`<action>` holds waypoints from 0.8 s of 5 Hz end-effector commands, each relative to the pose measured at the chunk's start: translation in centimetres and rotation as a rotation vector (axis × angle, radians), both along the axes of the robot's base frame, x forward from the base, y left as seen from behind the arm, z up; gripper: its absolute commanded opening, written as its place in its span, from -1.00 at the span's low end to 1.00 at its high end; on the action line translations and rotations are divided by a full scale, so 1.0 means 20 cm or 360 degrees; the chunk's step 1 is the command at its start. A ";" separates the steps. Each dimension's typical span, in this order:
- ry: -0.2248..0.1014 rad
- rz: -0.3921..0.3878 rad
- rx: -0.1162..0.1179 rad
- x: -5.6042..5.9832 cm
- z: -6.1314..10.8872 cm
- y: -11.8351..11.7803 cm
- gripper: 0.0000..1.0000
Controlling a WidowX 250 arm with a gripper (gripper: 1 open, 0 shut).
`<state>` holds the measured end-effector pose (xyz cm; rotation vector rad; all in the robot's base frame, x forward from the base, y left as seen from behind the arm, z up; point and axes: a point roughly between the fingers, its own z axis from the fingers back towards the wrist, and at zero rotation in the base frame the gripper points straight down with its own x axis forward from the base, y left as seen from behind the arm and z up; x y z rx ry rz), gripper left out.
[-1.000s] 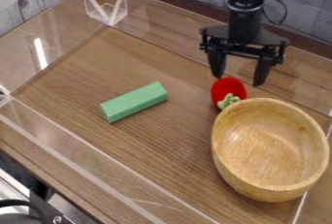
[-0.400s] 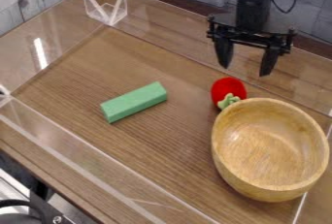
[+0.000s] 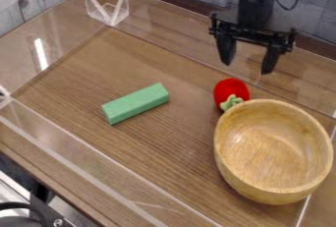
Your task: Move the red fruit to the right
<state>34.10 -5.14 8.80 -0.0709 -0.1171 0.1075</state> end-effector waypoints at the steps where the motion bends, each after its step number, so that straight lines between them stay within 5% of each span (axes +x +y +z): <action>1: -0.0161 -0.0016 -0.0005 0.06 0.13 0.06 1.00; 2: -0.0189 -0.0011 0.0000 0.07 0.13 0.12 1.00; 4: -0.0241 0.0210 0.0022 -0.03 0.15 0.31 1.00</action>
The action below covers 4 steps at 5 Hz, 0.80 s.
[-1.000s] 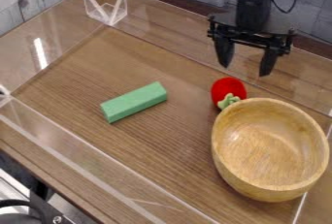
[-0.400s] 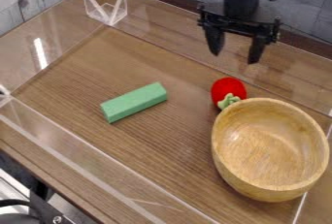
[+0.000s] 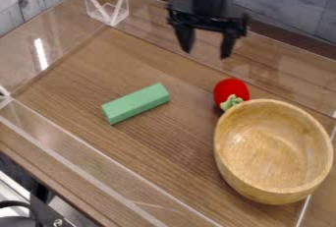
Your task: Move the red fruit to the right
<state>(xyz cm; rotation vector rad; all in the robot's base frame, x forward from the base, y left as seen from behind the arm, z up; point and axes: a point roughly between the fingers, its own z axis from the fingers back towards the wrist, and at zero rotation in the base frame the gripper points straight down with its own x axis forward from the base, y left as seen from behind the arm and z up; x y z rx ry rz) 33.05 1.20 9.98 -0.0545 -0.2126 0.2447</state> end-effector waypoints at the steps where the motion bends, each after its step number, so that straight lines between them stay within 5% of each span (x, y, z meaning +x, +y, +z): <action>1: -0.0114 -0.0200 -0.0022 -0.01 0.09 -0.07 1.00; 2: -0.0152 -0.0347 -0.0029 -0.03 0.09 -0.14 1.00; 4: -0.0207 -0.0516 0.0010 0.03 0.05 -0.18 1.00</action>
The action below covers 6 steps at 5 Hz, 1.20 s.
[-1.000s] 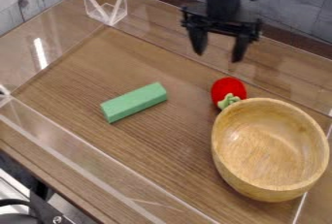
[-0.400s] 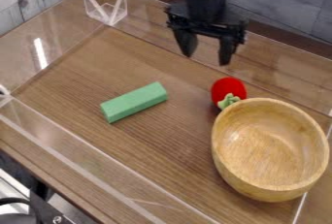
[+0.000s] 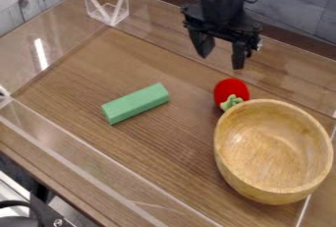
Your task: Move the red fruit to the right
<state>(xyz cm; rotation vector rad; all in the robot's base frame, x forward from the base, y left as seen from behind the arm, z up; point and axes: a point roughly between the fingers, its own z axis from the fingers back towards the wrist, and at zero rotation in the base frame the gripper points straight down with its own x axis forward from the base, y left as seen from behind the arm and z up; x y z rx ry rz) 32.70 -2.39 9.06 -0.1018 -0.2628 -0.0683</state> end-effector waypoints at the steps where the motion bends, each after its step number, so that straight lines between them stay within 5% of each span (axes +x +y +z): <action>1: -0.0120 -0.0044 0.0017 0.07 0.12 0.04 1.00; 2: -0.0138 -0.0064 0.0038 0.09 0.16 0.10 1.00; 3: -0.0127 0.0022 0.0039 0.06 0.16 0.09 -1.00; 4: -0.0122 0.0081 0.0059 0.03 0.16 0.05 1.00; 6: -0.0045 0.0062 0.0072 -0.03 0.11 0.05 1.00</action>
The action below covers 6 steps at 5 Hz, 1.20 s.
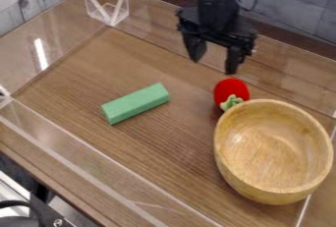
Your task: Move the red fruit to the right
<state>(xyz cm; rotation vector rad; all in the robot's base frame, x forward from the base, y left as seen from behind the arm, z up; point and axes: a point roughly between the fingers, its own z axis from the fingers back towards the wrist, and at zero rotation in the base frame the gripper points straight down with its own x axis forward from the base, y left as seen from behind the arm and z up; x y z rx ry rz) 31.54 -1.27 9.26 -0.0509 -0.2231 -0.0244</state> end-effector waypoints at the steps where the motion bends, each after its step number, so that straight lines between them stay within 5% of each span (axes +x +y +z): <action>1: -0.0104 -0.0064 0.0004 -0.01 0.12 0.08 1.00; 3: -0.0153 -0.0054 0.0062 -0.01 0.27 0.34 1.00; 4: -0.0163 -0.0034 0.0090 -0.01 0.25 0.52 1.00; 6: -0.0152 -0.0140 0.0083 -0.05 0.09 0.75 1.00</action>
